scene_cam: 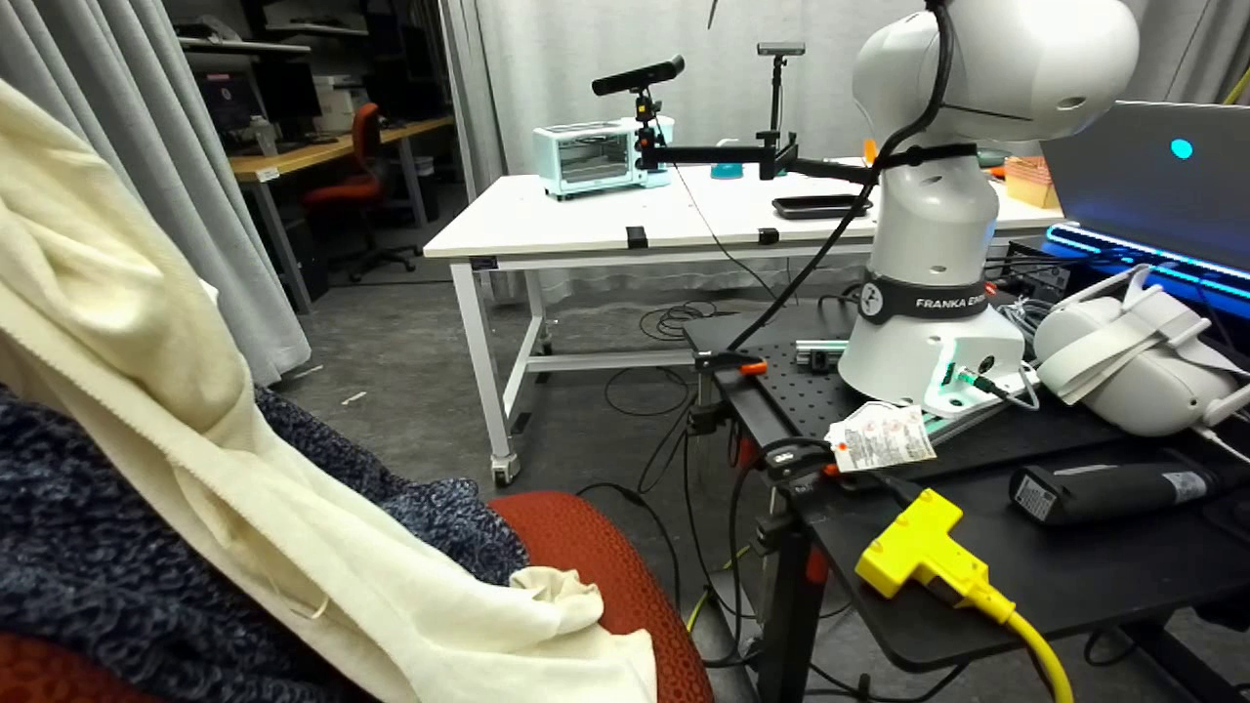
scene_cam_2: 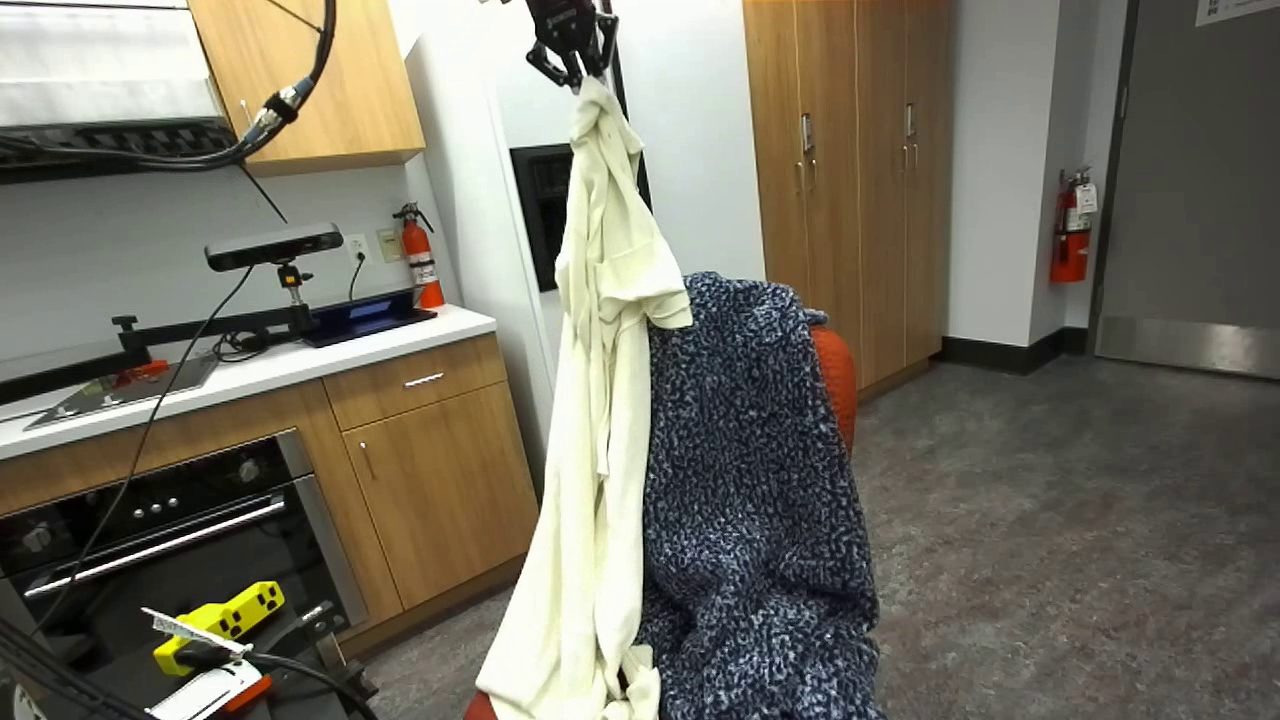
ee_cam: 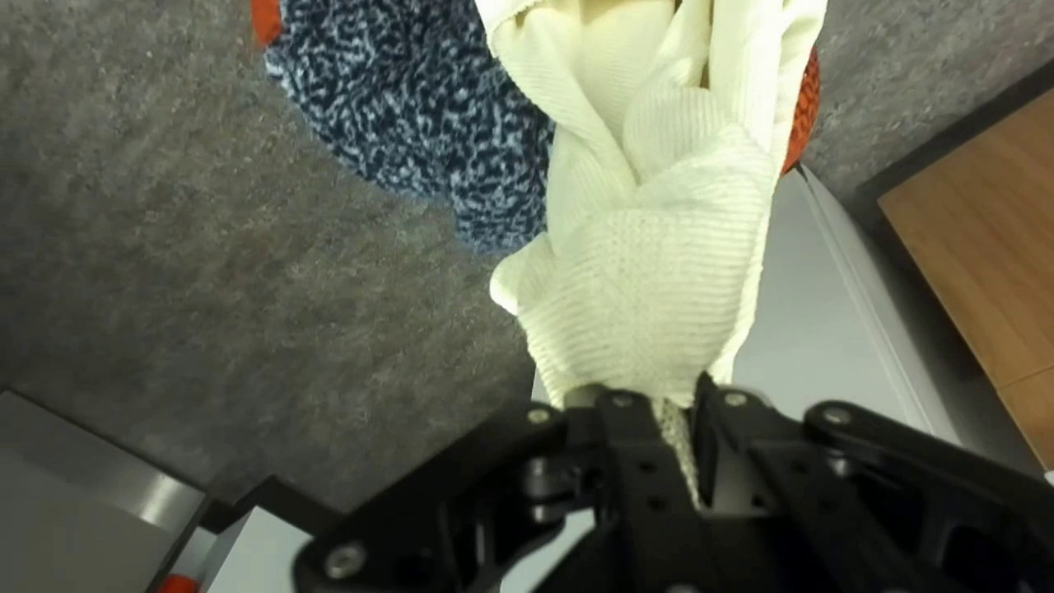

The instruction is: Pick the sweater on the seat and put it on the back of the chair

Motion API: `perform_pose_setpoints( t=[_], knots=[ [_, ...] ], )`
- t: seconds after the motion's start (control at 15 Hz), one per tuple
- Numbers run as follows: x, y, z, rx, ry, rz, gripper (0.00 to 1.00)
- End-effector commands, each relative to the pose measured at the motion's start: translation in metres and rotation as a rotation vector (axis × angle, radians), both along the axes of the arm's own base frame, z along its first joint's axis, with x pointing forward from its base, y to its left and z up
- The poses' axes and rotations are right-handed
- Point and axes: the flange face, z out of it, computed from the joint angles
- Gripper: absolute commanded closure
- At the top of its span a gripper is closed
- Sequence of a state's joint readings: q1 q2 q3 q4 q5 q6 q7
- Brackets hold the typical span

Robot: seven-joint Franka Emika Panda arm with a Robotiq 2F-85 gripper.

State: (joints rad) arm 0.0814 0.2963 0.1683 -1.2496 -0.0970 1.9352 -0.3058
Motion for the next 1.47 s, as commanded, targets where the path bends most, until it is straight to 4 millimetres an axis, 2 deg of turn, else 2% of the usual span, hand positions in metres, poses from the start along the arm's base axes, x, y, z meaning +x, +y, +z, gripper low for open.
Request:
perform_pose_setpoints(
  t=[0.0,0.2,0.47,0.67,0.8,0.87,1.07,1.2,1.4],
  knots=[
    [0.02,0.014,0.038,-0.009,-0.106,0.0,0.97],
    [0.031,0.018,0.058,0.004,-0.195,-0.012,0.97],
    [0.046,0.027,0.075,0.032,-0.333,-0.04,0.97],
    [0.055,0.05,0.08,0.061,-0.461,-0.044,0.97],
    [0.062,0.076,0.071,0.097,-0.539,-0.047,0.97],
    [0.066,0.09,0.064,0.112,-0.577,-0.045,0.97],
    [0.084,0.126,0.019,0.103,-0.69,-0.002,0.97],
    [0.101,0.132,-0.021,0.094,-0.759,-0.001,0.97],
    [0.126,0.123,-0.087,0.074,-0.783,-0.041,0.97]
  ],
)
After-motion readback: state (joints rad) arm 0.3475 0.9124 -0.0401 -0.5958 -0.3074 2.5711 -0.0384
